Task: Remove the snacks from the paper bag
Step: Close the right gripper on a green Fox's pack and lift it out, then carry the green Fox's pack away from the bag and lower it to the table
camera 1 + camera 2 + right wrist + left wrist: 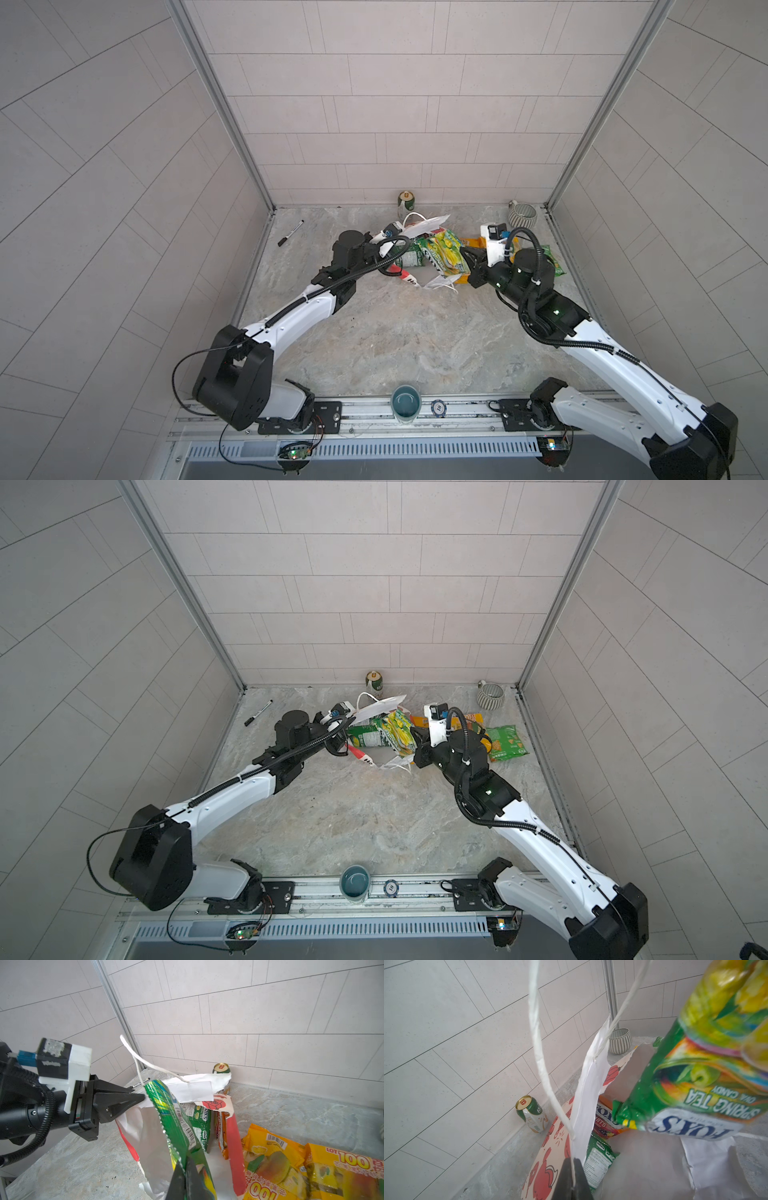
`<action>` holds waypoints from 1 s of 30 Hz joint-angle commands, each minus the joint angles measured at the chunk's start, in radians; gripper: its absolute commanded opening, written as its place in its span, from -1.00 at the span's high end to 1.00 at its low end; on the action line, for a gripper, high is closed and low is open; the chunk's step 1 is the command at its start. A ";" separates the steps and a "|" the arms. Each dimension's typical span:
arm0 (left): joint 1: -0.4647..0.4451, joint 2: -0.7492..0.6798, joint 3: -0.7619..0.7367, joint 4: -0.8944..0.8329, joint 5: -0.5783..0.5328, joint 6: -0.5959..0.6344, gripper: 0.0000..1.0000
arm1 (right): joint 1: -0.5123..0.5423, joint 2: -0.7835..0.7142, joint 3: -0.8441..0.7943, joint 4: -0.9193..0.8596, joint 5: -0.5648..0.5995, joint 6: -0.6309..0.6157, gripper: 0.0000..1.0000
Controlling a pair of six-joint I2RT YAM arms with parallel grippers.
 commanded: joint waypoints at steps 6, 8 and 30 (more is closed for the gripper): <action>0.020 -0.026 -0.032 -0.032 -0.075 0.038 1.00 | -0.106 -0.079 0.121 -0.154 -0.045 0.112 1.00; 0.024 -0.027 -0.032 -0.028 -0.078 0.035 1.00 | -0.139 -0.098 0.145 -0.208 -0.036 0.128 1.00; 0.029 -0.045 -0.073 0.043 -0.116 0.030 1.00 | -0.600 -0.071 -0.040 -0.488 -0.197 0.195 1.00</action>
